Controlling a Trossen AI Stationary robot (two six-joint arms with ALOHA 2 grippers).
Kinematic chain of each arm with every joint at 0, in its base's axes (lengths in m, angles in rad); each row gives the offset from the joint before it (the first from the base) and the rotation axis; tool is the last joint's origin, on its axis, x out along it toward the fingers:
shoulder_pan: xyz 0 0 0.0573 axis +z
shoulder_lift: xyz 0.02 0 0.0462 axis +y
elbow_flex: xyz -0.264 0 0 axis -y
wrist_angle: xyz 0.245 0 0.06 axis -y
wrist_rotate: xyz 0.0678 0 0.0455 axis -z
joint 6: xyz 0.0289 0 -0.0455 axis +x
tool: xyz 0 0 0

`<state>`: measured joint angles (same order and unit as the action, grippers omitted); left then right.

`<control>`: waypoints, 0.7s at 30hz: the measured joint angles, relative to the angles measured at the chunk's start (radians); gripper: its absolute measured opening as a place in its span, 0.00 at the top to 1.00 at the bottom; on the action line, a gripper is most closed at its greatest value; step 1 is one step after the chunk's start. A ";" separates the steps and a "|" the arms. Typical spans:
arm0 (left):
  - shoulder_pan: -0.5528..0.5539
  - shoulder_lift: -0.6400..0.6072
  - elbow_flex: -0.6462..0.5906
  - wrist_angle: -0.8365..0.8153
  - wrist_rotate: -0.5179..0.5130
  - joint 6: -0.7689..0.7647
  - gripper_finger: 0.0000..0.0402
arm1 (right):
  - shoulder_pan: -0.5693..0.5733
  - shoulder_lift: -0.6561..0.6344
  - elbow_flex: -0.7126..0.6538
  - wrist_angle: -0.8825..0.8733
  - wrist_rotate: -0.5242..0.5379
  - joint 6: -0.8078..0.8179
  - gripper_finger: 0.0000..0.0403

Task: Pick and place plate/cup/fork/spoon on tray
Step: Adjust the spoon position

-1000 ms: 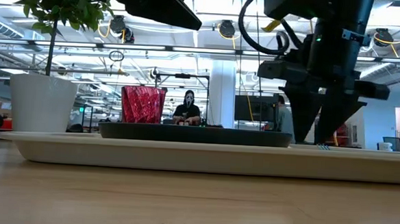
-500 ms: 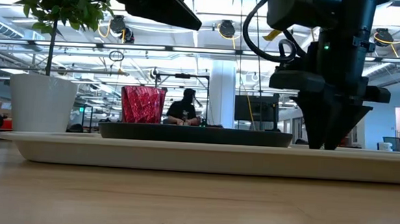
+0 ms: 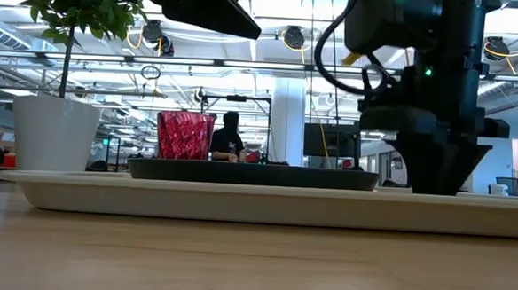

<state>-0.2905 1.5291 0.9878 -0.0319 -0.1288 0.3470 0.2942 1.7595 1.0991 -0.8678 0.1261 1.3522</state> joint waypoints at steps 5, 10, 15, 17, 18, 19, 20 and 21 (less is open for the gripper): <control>0.000 0.000 0.000 -0.001 0.000 0.000 0.88 | 0.000 0.021 0.001 0.006 -0.019 -0.006 0.66; 0.000 0.000 0.000 -0.002 0.000 0.001 0.88 | -0.003 0.019 0.001 0.001 -0.024 0.010 0.67; 0.000 0.000 0.000 -0.002 0.000 0.000 0.88 | -0.005 0.019 0.001 0.006 -0.028 0.060 0.74; 0.000 0.000 0.000 -0.002 0.000 0.000 0.88 | -0.005 0.019 0.001 0.008 -0.030 0.078 0.79; 0.000 0.000 0.000 -0.002 0.000 0.000 0.88 | -0.005 0.019 0.001 0.008 -0.031 0.083 0.82; 0.000 0.000 0.000 -0.002 0.000 0.000 0.88 | -0.005 0.019 0.001 0.004 -0.032 0.089 0.84; 0.000 0.000 0.000 -0.002 0.000 0.000 0.88 | -0.005 0.019 0.001 0.000 -0.033 0.097 0.87; 0.000 0.000 0.000 -0.002 0.000 -0.001 0.88 | -0.005 0.019 0.001 0.000 -0.033 0.102 0.89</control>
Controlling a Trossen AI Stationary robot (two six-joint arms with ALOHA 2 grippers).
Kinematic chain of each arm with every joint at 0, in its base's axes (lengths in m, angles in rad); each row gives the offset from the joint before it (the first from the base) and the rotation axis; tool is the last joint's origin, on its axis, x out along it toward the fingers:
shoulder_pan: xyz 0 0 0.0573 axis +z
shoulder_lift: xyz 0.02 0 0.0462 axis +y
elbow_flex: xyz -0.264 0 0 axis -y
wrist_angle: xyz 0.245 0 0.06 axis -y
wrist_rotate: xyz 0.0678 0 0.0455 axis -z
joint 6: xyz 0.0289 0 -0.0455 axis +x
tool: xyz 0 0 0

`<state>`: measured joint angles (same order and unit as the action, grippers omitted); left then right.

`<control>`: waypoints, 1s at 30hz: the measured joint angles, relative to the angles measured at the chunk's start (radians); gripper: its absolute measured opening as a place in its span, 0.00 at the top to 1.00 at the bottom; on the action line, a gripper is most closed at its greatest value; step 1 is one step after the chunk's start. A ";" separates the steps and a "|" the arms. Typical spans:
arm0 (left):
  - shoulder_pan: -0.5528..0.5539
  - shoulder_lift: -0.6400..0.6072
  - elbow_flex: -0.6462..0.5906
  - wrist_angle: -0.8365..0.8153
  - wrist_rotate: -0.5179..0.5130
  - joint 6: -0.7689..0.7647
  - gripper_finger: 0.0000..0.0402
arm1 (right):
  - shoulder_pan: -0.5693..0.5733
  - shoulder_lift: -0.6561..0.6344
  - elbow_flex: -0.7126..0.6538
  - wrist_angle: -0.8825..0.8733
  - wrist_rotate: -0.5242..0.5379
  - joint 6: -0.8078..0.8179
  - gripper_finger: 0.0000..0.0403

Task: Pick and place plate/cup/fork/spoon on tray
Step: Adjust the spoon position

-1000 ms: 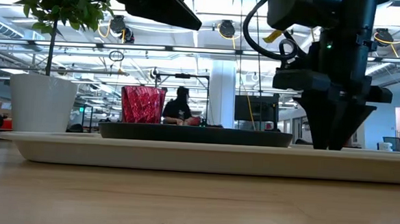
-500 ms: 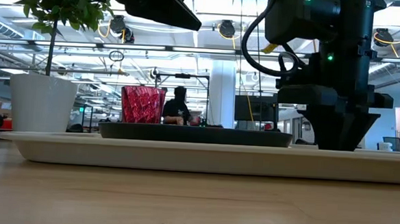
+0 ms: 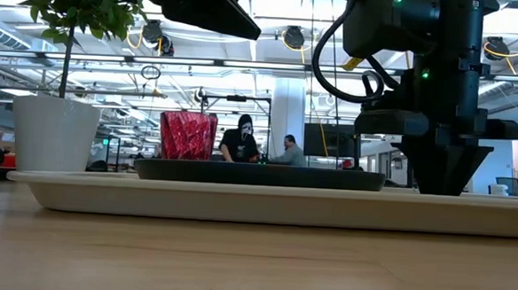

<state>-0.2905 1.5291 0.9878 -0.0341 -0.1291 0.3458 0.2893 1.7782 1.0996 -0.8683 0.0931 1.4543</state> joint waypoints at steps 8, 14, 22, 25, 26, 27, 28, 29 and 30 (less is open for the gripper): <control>0.000 0.000 0.000 0.000 0.000 -0.001 0.88 | 0.000 -0.001 0.000 0.001 0.000 0.057 0.93; 0.000 0.000 0.000 0.000 0.000 -0.001 0.88 | 0.000 0.001 0.012 -0.019 -0.001 0.091 0.91; 0.000 0.000 0.000 0.000 0.000 -0.001 0.88 | -0.002 0.002 0.053 -0.077 -0.013 0.145 0.93; 0.000 0.000 0.000 0.000 0.000 -0.001 0.88 | -0.002 0.002 0.056 -0.085 0.009 0.194 0.93; 0.000 0.000 0.000 0.000 0.000 -0.001 0.88 | -0.002 0.002 0.056 -0.089 0.012 0.208 0.92; 0.000 0.000 0.000 -0.001 0.000 -0.001 0.88 | -0.003 0.002 0.056 -0.094 0.013 0.220 0.92; 0.000 0.000 0.000 -0.001 0.000 -0.001 0.88 | -0.003 0.002 0.056 -0.097 0.017 0.231 0.93; 0.000 0.000 0.000 -0.001 0.000 -0.002 0.88 | -0.002 0.002 0.056 -0.098 0.030 0.240 0.93; 0.000 0.000 0.000 -0.001 0.000 -0.002 0.88 | -0.002 0.002 0.056 -0.097 0.040 0.251 0.93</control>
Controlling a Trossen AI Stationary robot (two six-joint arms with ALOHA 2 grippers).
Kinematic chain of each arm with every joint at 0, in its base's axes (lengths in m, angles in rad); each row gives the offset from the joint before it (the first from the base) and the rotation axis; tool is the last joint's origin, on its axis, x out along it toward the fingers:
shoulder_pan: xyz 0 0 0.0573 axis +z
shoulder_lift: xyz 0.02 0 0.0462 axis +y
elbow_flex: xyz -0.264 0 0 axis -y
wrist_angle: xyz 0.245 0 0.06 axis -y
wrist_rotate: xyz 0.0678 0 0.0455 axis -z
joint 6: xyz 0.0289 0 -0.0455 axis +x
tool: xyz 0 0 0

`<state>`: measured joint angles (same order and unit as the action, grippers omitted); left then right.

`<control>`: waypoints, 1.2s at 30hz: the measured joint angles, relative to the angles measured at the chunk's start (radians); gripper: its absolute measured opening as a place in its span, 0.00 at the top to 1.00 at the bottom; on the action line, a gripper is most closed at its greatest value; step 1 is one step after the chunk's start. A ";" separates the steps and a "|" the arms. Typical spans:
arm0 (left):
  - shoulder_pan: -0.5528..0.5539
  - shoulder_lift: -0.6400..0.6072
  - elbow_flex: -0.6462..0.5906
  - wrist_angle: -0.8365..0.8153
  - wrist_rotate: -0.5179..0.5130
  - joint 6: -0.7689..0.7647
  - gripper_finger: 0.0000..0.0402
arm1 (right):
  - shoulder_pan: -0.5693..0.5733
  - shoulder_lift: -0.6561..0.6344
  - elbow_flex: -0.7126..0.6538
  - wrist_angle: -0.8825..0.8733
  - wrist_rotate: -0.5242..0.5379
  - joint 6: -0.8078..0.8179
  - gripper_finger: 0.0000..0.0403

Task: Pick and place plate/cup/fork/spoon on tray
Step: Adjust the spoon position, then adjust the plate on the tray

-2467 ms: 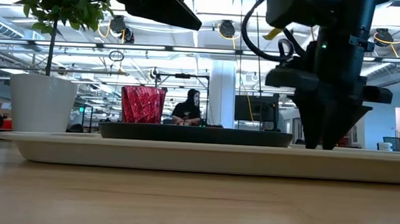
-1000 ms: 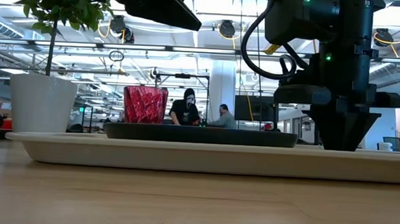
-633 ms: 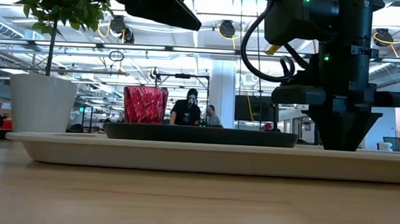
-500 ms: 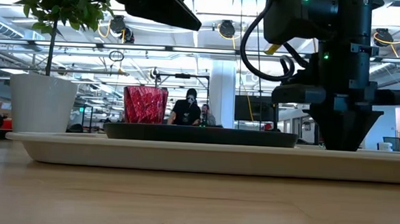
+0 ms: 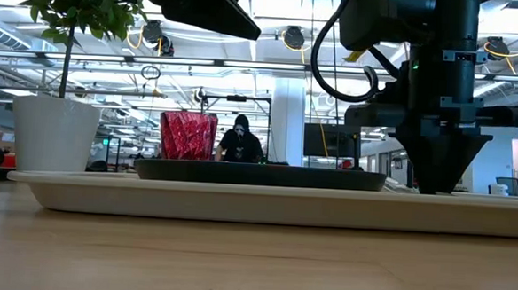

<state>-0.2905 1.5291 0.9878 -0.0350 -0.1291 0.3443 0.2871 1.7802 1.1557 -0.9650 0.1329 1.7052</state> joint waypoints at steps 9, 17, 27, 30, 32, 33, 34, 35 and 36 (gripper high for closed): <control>0.000 0.000 0.000 -0.005 0.000 0.000 0.88 | 0.000 -0.001 0.000 0.029 0.050 0.037 0.92; 0.000 0.000 0.000 -0.017 0.000 0.004 0.88 | 0.000 -0.001 0.000 0.032 0.050 0.038 0.90; 0.000 0.000 0.000 -0.017 0.000 0.005 0.88 | 0.000 -0.001 0.000 0.032 0.049 0.072 0.81; 0.000 0.000 0.000 -0.017 0.000 0.005 0.88 | 0.000 -0.001 0.000 0.033 0.048 0.085 0.78; 0.000 0.000 0.000 -0.017 0.000 0.006 0.88 | 0.000 -0.001 0.000 0.034 0.047 0.086 0.77; 0.000 0.000 0.000 -0.017 0.000 0.008 0.88 | 0.000 -0.002 0.000 0.035 0.047 0.086 0.76; 0.000 0.000 0.000 -0.018 0.000 0.008 0.88 | 0.000 -0.002 0.000 0.038 0.047 0.086 0.75; 0.000 0.000 0.000 -0.018 0.000 0.008 0.88 | 0.000 -0.002 0.000 0.041 0.047 0.086 0.75; 0.000 0.000 0.000 -0.018 0.000 0.008 0.88 | 0.000 -0.002 0.000 0.041 0.047 0.086 0.75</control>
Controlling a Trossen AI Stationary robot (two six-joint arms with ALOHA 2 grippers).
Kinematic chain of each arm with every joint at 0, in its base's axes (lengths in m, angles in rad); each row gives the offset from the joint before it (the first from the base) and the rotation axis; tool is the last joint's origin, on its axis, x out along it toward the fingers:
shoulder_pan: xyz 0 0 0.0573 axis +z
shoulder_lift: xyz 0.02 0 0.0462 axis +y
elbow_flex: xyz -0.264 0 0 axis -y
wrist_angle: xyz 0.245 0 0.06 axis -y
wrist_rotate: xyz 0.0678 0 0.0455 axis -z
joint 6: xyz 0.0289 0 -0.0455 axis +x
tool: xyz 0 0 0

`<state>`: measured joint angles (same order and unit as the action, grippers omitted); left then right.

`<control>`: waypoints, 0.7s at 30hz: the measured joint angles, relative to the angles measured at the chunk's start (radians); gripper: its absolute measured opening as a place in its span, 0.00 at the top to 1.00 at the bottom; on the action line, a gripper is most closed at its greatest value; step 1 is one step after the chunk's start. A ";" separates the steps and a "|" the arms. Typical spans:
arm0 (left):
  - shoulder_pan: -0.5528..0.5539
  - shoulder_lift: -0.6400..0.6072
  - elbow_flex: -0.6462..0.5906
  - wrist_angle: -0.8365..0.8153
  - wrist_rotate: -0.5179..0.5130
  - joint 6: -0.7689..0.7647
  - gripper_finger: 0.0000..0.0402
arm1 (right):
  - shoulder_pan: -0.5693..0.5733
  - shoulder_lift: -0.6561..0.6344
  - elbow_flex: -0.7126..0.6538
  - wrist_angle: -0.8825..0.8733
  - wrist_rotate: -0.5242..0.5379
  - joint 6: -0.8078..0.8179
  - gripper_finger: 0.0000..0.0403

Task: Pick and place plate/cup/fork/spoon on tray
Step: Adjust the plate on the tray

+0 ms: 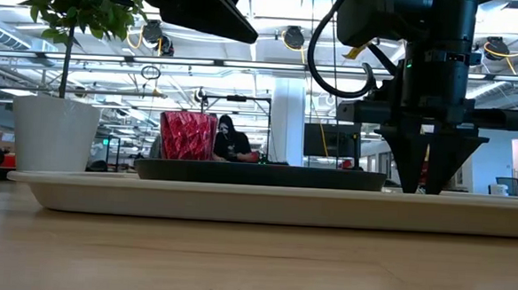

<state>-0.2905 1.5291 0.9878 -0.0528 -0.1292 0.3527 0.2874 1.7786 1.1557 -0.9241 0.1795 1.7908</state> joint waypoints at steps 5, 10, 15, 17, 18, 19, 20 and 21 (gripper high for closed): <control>0.000 0.000 0.000 -0.001 0.000 0.000 0.88 | 0.000 0.000 0.000 -0.008 0.001 -0.013 0.74; 0.000 0.000 0.000 -0.001 0.000 0.000 0.88 | 0.000 0.000 0.000 -0.055 0.032 -0.020 0.74; 0.000 0.000 0.000 0.000 0.000 -0.001 0.88 | 0.000 -0.031 0.000 -0.113 0.050 -0.023 0.74; 0.000 0.000 0.000 0.000 0.000 -0.001 0.88 | 0.000 -0.062 0.000 -0.125 0.091 -0.025 0.74; 0.000 0.000 0.000 0.000 0.000 -0.002 0.88 | 0.000 -0.080 0.000 -0.129 0.111 -0.026 0.74; 0.000 0.000 0.000 0.000 0.000 -0.005 0.88 | 0.000 -0.099 0.000 -0.135 0.127 -0.027 0.74; 0.000 0.000 0.000 0.000 0.000 -0.008 0.88 | 0.000 -0.121 0.000 -0.145 0.136 -0.026 0.74; 0.000 0.000 0.000 0.000 0.000 -0.008 0.88 | 0.000 -0.140 0.000 -0.153 0.146 -0.028 0.74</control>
<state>-0.2905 1.5291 0.9878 -0.0528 -0.1295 0.3447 0.2878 1.6387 1.1561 -1.0770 0.3252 1.7632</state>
